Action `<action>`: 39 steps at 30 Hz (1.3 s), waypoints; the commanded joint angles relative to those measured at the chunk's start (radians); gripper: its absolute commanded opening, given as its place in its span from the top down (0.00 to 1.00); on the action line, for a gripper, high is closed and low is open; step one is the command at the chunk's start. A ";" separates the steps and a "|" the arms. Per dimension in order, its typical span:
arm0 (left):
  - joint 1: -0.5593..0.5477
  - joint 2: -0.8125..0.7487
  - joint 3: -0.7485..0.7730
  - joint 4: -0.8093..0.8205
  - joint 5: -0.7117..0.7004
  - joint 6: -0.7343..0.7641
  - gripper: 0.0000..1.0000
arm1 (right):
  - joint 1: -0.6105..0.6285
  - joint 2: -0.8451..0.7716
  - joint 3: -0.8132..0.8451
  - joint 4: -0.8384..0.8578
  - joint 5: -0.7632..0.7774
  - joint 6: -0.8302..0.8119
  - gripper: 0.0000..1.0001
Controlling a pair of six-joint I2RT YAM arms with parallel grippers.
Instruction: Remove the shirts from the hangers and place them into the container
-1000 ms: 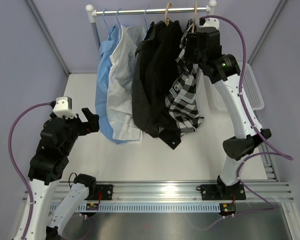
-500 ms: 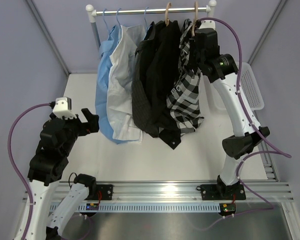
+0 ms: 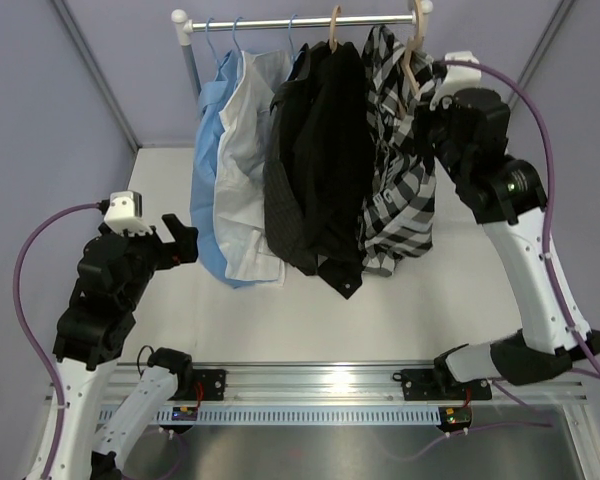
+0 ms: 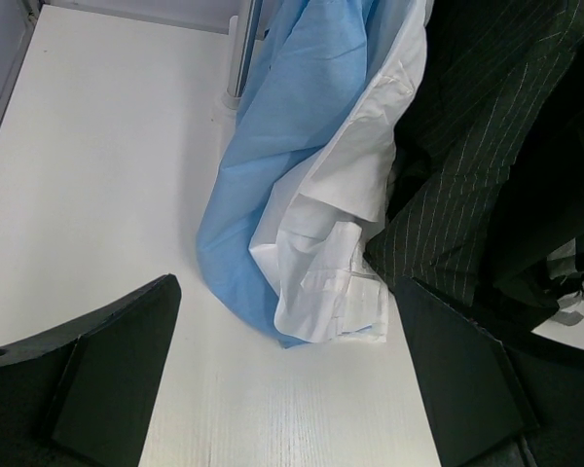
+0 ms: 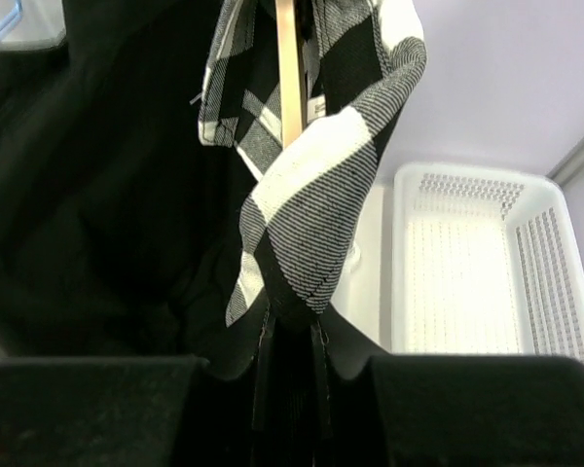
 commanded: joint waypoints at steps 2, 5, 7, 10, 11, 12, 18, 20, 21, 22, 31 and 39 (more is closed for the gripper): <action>-0.004 0.024 0.061 0.033 0.053 0.016 0.01 | -0.002 -0.179 -0.273 0.118 -0.095 -0.017 1.00; -0.004 0.050 0.079 0.033 0.088 0.031 0.01 | -0.002 -0.319 -0.434 0.042 -0.177 -0.003 1.00; -0.004 0.077 0.104 0.033 0.119 0.033 0.01 | -0.004 -0.388 -0.496 -0.006 -0.224 -0.004 1.00; -0.010 0.128 0.148 0.033 0.169 0.027 0.01 | -0.004 -0.516 -0.481 -0.127 -0.290 -0.020 1.00; -0.010 0.142 0.161 0.033 0.178 0.018 0.01 | -0.004 -0.536 -0.463 -0.182 -0.291 -0.024 1.00; -0.011 0.159 0.170 0.033 0.188 0.014 0.01 | -0.004 -0.553 -0.441 -0.202 -0.291 -0.030 1.00; -0.019 0.290 0.279 0.035 0.287 -0.022 0.01 | -0.002 -0.634 -0.191 -0.317 -0.395 -0.087 1.00; -0.025 0.335 0.343 0.035 0.312 -0.033 0.01 | -0.004 -0.625 -0.140 -0.369 -0.510 -0.109 1.00; -0.027 0.350 0.368 0.035 0.318 -0.036 0.01 | -0.004 -0.619 -0.093 -0.387 -0.546 -0.115 1.00; -0.028 0.363 0.415 0.033 0.329 -0.038 0.01 | -0.002 -0.607 -0.073 -0.402 -0.626 -0.129 1.00; -0.031 0.418 0.567 0.033 0.303 -0.033 0.01 | -0.004 -0.548 0.067 -0.332 -1.080 -0.135 1.00; -0.031 0.318 0.544 0.032 0.209 0.021 0.01 | -0.002 -0.453 -0.222 -0.255 -1.196 -0.178 1.00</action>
